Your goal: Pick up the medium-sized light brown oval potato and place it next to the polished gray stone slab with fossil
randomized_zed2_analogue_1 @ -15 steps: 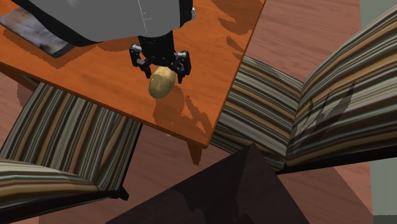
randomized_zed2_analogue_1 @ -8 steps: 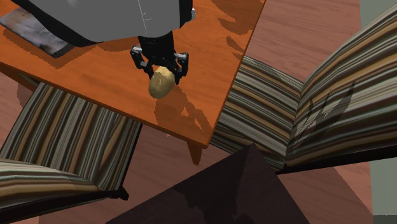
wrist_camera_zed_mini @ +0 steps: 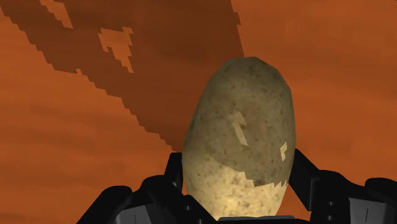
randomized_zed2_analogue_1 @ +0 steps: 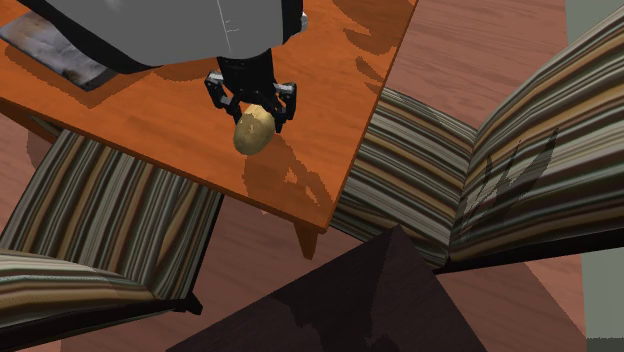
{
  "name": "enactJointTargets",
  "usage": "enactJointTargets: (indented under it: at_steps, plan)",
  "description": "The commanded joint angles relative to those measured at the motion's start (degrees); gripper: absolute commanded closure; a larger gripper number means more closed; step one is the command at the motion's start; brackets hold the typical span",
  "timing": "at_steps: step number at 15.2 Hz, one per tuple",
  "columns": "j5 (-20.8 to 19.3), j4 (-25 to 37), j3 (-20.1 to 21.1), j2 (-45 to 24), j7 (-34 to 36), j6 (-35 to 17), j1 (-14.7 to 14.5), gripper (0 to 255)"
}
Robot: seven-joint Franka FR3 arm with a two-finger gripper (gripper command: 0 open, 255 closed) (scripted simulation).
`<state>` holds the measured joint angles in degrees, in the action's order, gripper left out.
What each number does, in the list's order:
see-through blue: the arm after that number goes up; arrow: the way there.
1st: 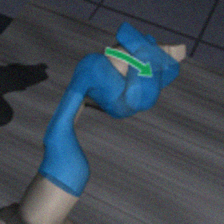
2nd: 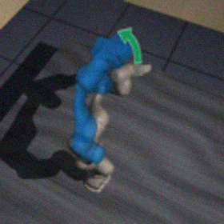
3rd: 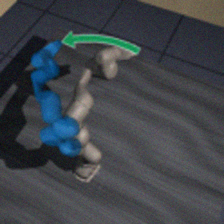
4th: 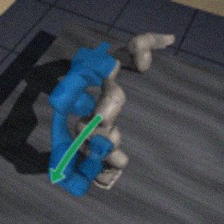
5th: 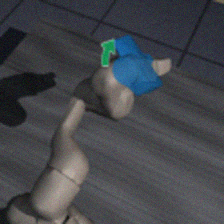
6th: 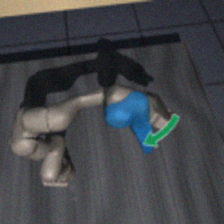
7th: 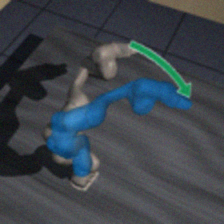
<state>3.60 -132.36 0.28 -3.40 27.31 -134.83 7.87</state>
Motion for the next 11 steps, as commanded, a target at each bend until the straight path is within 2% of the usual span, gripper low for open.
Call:
enactJointTargets:
  at_steps: [1, 11]
  plan:
    - [0.0, 0.2, 0.0, 0.5, 0.1, 0.8, 0.0, 255]
    - [-0.4, 3.2, 0.0, 5.1, 0.5, 8.4, 0.0, 255]
